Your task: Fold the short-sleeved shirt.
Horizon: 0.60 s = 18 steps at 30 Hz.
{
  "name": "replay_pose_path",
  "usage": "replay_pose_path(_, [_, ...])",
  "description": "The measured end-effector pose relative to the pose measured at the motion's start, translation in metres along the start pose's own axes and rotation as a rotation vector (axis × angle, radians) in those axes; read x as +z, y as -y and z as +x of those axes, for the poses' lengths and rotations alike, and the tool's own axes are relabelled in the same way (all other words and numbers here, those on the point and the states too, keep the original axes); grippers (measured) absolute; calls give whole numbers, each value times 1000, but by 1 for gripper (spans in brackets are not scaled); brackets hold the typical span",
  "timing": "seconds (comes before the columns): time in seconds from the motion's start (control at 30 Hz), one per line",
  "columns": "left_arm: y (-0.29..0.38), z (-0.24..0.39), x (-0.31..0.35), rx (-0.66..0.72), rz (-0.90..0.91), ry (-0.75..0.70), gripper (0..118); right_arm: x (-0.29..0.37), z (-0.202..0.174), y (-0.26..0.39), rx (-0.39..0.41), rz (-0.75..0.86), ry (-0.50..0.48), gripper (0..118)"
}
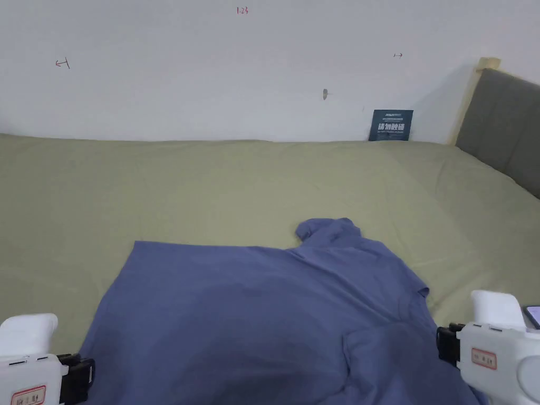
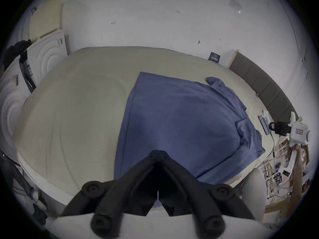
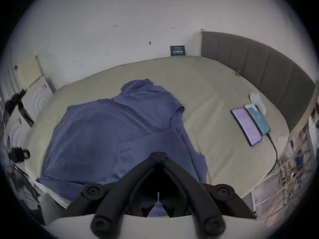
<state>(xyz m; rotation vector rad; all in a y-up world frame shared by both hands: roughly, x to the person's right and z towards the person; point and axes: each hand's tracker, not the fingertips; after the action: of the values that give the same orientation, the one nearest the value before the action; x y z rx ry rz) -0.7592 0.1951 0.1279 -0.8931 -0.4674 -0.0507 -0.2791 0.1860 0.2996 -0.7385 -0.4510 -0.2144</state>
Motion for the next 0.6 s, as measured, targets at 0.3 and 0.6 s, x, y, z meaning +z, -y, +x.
replay_pose_path(0.3, [-78,-7,-88,29,-30,-3,0,-63,-17,-32,24,-57,-47,0])
replay_pose_path(0.6, [-159,-20,-174,55,-34,-102,0,-101,-10,-45,-16,-88,-61,0])
